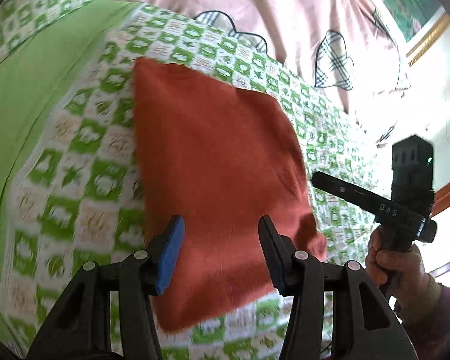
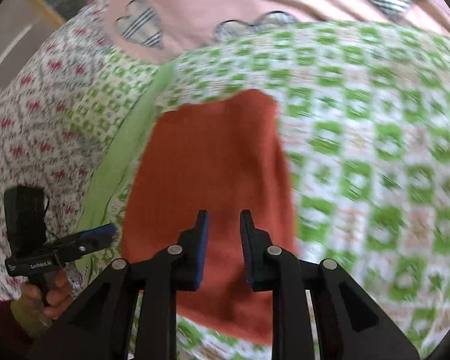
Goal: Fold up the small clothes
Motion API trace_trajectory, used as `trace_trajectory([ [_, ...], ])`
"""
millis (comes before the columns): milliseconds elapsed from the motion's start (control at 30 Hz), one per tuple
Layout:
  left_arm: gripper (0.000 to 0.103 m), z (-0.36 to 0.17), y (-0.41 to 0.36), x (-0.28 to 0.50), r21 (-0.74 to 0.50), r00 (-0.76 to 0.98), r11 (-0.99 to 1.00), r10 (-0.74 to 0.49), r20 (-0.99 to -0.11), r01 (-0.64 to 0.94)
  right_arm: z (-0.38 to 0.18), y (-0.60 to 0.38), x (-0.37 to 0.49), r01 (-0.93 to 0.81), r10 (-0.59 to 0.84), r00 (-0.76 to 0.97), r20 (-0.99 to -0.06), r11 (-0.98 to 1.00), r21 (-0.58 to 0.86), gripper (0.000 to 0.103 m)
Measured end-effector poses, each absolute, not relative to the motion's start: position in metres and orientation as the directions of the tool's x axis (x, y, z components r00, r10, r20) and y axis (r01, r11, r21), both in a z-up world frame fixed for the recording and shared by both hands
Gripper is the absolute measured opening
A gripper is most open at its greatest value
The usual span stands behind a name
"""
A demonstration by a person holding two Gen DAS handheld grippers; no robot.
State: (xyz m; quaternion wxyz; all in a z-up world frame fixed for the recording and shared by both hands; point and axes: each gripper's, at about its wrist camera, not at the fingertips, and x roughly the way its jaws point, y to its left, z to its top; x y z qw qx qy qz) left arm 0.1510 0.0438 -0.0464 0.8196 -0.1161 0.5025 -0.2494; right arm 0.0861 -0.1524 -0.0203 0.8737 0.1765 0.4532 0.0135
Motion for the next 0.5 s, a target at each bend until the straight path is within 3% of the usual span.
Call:
trace_trajectory([
  [133, 0.051, -0.063, 0.030, 0.174, -0.427, 0.331, 0.846, -0.521, -0.787, 0.319, -0.044, -0.157, 0.119, 0.171, 0.141, 0.548, -0.824, 0.946, 0.275, 0.023],
  [300, 0.021, -0.090, 0.034, 0.201, -0.461, 0.298, 0.842, -0.533, -0.792, 0.281, -0.075, -0.194, 0.135, 0.237, 0.138, 0.500, -0.855, 0.928, 0.288, 0.014],
  [400, 0.017, -0.096, 0.039, 0.207, -0.500, 0.288, 0.830, -0.556, -0.780, 0.247, -0.072, -0.195, 0.134, 0.235, 0.122, 0.504, -0.855, 0.934, 0.271, 0.014],
  [500, 0.019, -0.084, 0.039, 0.194, -0.458, 0.310, 0.853, -0.519, -0.797, 0.250, -0.062, -0.191, 0.124, 0.235, 0.123, 0.521, -0.845, 0.930, 0.281, 0.018],
])
